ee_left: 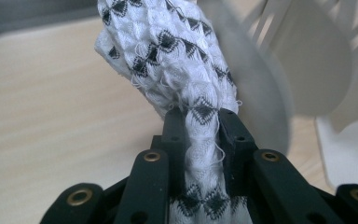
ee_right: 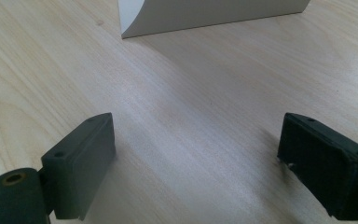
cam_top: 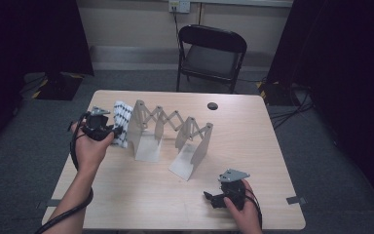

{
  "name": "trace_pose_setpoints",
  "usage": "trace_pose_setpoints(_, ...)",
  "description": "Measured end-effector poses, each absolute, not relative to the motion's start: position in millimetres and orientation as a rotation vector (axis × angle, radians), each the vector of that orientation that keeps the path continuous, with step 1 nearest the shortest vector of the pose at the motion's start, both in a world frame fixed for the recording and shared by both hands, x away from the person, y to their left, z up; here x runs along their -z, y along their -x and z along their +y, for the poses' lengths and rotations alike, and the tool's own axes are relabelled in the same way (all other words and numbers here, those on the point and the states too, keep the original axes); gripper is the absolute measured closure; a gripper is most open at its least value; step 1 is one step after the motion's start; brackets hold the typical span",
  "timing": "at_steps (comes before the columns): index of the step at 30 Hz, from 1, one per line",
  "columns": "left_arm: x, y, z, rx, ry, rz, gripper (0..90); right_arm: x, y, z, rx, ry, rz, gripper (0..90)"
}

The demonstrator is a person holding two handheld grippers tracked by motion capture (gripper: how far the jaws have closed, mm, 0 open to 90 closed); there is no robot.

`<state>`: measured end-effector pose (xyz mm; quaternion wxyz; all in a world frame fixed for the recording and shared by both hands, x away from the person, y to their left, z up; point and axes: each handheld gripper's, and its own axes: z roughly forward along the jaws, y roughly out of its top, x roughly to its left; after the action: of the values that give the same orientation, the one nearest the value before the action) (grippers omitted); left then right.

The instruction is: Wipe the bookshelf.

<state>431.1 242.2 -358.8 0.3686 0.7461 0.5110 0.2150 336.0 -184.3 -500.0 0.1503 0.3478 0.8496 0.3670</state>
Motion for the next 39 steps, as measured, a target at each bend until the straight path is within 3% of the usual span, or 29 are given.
trace_pose_setpoints(7, 344.7, -444.7, 231.4, -0.578, -1.924, 1.291, 75.1, 500.0, -336.0, -184.2, -1.054, -0.999, 2.439, 10.3)
trace_pose_setpoints(39, 465.5, -447.3, 234.0, -0.407, -1.953, 1.391, 74.1, 499.9, -335.9, -184.2, -1.055, -0.993, 2.446, 10.3)
